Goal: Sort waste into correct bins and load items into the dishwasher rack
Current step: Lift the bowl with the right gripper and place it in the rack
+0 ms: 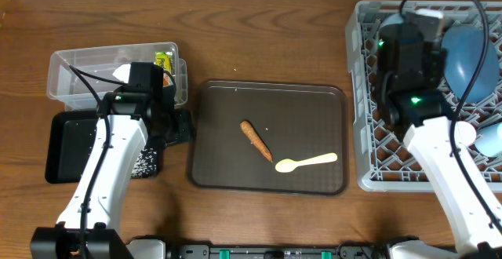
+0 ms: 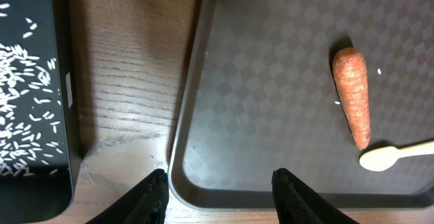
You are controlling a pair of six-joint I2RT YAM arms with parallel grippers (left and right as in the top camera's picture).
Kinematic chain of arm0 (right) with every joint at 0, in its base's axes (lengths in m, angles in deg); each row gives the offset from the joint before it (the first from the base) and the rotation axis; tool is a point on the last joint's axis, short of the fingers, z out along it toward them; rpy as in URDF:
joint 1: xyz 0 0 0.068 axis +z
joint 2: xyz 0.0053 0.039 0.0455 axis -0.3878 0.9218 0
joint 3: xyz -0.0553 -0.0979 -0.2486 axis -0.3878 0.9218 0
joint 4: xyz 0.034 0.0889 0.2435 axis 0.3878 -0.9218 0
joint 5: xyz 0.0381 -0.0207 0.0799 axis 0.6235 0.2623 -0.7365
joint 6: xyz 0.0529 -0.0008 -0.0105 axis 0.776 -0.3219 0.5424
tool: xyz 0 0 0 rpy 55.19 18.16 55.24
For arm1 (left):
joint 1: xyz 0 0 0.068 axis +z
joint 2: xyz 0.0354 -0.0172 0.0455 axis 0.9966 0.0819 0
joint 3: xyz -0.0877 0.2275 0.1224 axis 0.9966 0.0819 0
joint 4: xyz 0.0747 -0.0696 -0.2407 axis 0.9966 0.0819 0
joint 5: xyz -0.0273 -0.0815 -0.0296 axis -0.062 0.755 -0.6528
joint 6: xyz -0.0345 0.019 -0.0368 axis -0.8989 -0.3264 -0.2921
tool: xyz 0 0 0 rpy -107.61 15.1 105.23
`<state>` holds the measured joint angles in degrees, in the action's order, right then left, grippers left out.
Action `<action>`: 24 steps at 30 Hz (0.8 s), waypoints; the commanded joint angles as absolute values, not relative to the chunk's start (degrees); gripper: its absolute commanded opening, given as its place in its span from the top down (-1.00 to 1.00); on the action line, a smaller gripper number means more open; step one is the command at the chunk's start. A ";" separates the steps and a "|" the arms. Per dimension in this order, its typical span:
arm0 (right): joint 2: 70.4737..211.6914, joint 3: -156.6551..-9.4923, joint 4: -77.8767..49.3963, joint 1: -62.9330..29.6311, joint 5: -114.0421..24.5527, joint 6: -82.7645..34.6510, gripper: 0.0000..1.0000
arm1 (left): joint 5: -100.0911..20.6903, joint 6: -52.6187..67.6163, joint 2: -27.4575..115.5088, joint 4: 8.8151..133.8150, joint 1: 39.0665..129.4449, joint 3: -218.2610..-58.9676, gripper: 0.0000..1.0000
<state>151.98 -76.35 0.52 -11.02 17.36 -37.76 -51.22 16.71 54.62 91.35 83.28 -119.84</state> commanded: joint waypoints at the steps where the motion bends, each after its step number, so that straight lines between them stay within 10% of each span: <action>1: 155.52 -76.81 2.82 -13.95 30.34 -43.20 0.97 | -51.74 16.84 54.24 91.74 83.41 -120.84 -0.04; 24: 171.47 -76.79 3.08 -17.03 29.32 -45.72 0.98 | -51.77 16.84 54.24 91.72 83.41 -120.84 -0.04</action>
<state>171.19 -76.37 4.20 -17.54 32.25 -45.76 -51.20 16.71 54.62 91.33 83.28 -119.84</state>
